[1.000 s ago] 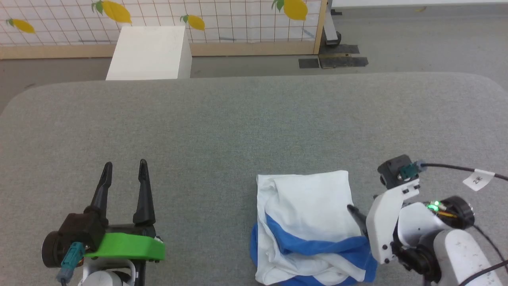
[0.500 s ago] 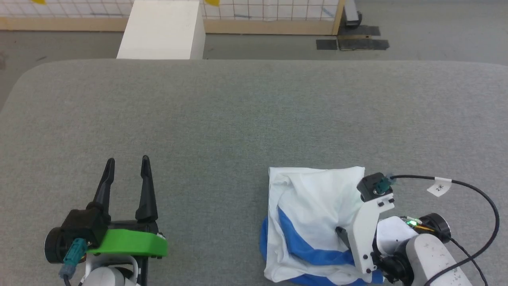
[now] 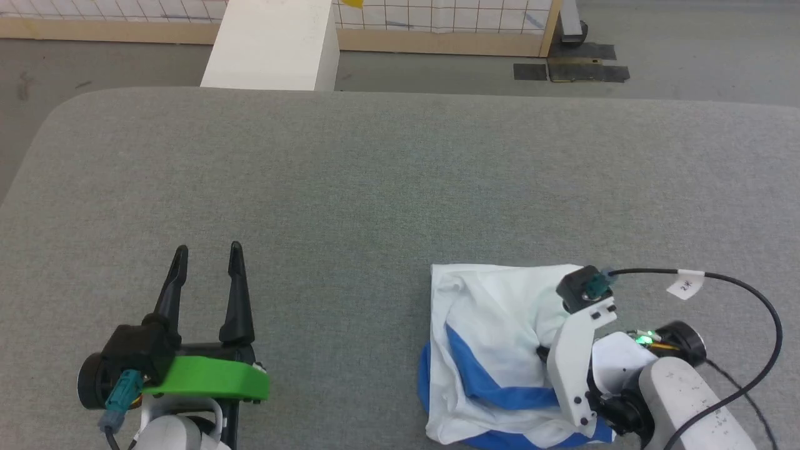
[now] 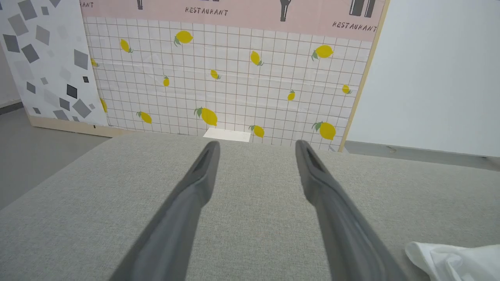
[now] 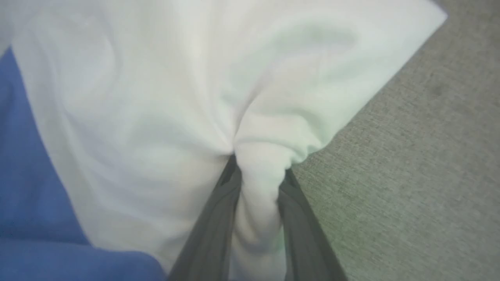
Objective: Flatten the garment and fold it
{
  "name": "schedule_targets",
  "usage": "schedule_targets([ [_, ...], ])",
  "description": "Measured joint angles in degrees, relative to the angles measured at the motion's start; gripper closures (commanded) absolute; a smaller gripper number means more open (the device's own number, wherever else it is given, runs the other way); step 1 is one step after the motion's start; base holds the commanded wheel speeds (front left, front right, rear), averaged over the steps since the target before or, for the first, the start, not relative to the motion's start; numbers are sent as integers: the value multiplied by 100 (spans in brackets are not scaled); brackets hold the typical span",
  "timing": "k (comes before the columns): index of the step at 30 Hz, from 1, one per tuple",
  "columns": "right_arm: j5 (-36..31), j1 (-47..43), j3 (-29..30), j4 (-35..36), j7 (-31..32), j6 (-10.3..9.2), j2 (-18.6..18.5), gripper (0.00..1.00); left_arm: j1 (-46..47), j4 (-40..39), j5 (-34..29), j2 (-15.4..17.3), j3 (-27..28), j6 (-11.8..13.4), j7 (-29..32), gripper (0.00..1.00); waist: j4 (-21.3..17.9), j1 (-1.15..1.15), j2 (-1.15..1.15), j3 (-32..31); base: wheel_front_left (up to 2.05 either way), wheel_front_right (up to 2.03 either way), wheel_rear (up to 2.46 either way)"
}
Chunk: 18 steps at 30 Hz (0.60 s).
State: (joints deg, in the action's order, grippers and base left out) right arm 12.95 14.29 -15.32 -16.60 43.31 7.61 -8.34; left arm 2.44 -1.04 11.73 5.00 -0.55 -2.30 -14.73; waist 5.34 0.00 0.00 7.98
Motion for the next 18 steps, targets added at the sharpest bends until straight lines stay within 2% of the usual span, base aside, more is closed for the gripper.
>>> schedule_targets([
  [5,311,225,-823,519,76,0,-833,100,-4,-45,2,-21,44,-20,0,0,-193,0,0,-69,0,0,0],
  [8,537,495,-1063,762,314,-2,-1537,100,4,-90,0,-41,43,-26,0,0,-426,0,0,-91,0,0,0],
  [11,656,839,-1212,797,380,-2,-2084,100,130,-111,-25,-32,25,-65,0,0,-697,0,0,-74,0,0,0],
  [18,776,1591,-1377,386,105,-2,-2837,100,609,-190,-226,109,-68,-116,46,0,-1427,0,0,227,0,0,0],
])
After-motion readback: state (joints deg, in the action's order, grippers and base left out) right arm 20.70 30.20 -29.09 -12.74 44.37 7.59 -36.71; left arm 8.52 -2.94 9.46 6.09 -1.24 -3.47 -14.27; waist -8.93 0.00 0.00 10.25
